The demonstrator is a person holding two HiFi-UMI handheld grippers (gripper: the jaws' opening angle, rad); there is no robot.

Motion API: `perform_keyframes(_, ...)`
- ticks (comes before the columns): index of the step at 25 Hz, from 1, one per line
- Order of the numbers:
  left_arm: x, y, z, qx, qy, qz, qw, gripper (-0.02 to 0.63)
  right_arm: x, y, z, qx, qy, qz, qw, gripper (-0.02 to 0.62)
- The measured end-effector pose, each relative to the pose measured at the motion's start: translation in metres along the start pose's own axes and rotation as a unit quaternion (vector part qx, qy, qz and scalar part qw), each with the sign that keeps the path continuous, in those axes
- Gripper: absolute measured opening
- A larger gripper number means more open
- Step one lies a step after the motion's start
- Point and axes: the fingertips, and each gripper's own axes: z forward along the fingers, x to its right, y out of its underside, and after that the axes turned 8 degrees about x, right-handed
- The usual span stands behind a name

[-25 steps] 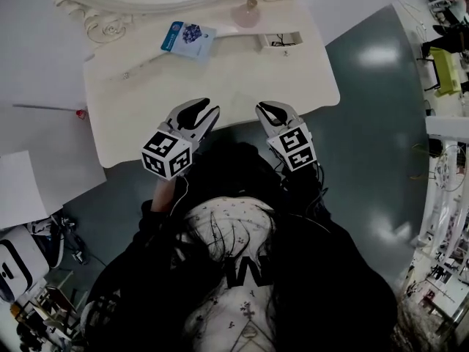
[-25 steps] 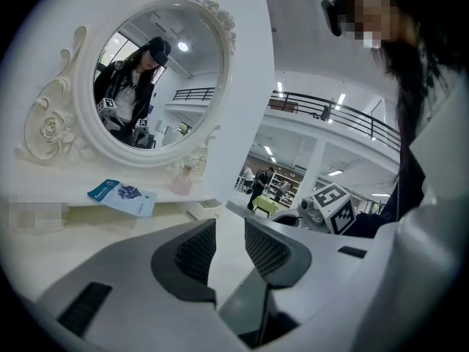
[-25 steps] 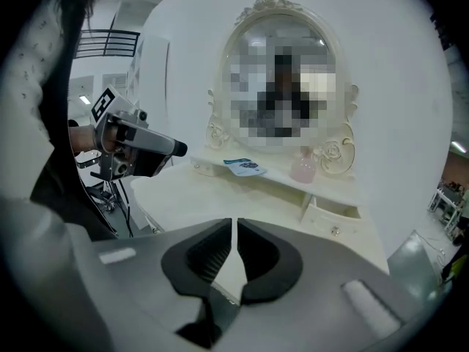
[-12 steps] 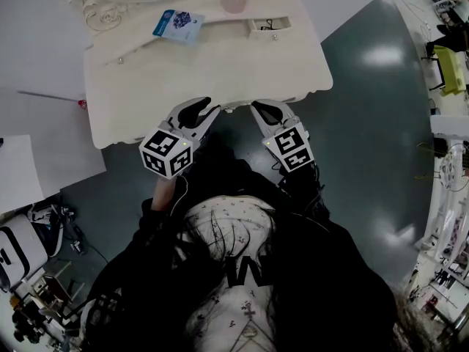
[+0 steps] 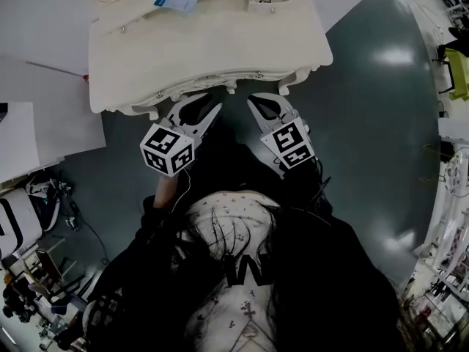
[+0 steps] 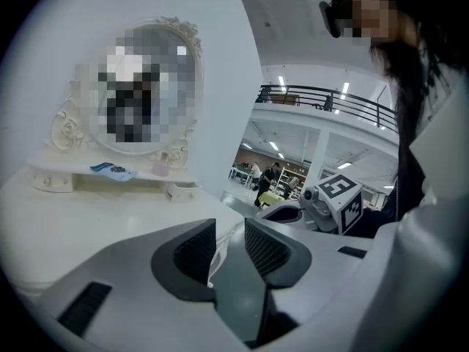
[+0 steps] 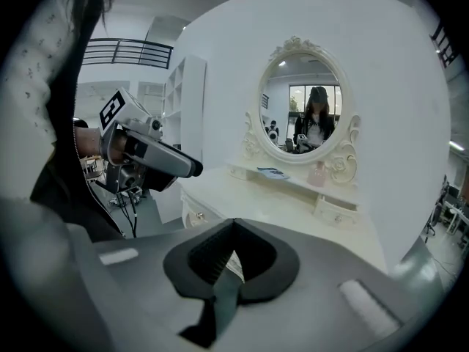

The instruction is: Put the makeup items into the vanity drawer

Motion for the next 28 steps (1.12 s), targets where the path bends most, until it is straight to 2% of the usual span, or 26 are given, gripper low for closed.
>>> perform_keyframes(8, 0.031, 0.017, -0.021, 0.015, -0.013, 0.002, 0.9998, 0.123, -0.032, 0.003, -0.025, 0.011, -0.022, -0.026, 0.999, 0.009)
perform_keyframes(15, 0.053, 0.028, -0.027, 0.018, -0.011, 0.005, 0.9998, 0.123, -0.046, 0.01, -0.047, 0.012, -0.024, -0.036, 0.999, 0.009)
perform_keyframes(28, 0.081, 0.034, -0.016, 0.005, 0.004, 0.017, 0.9998, 0.123, -0.047, 0.018, -0.066, 0.014, -0.025, -0.041, 0.999, 0.009)
